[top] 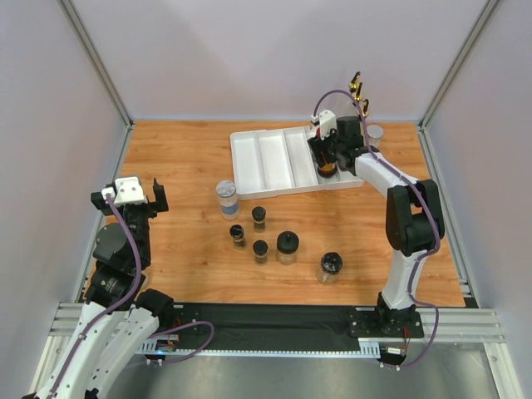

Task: Organize the condiment bottles
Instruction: Place the bottle in the storage box.

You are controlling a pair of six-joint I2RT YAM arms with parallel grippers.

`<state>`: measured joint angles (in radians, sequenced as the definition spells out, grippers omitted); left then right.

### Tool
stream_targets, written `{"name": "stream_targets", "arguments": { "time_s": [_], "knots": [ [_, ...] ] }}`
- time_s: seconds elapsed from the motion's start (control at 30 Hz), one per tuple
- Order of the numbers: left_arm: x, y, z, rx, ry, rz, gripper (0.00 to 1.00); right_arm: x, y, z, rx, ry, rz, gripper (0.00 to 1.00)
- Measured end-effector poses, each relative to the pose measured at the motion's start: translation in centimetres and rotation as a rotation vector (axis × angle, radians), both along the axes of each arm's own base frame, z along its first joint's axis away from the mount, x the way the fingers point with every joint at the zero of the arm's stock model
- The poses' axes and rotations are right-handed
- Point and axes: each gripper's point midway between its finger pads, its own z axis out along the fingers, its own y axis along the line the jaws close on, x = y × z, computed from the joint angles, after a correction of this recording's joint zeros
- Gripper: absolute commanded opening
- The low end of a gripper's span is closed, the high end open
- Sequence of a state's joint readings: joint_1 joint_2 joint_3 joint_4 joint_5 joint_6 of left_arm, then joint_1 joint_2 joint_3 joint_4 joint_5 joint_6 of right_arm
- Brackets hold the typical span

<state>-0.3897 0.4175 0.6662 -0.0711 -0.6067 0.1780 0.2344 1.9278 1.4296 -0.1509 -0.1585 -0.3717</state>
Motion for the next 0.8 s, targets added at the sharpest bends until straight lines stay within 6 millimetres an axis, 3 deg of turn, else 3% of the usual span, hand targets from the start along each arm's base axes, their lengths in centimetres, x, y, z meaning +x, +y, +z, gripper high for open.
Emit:
{"name": "stream_targets", "arguments": {
  "time_s": [0.8],
  "knots": [
    [0.5,-0.2,-0.5,0.012,0.022,0.001,1.00,6.6,0.6,0.4,0.029,-0.071,-0.081,0.00]
  ]
}}
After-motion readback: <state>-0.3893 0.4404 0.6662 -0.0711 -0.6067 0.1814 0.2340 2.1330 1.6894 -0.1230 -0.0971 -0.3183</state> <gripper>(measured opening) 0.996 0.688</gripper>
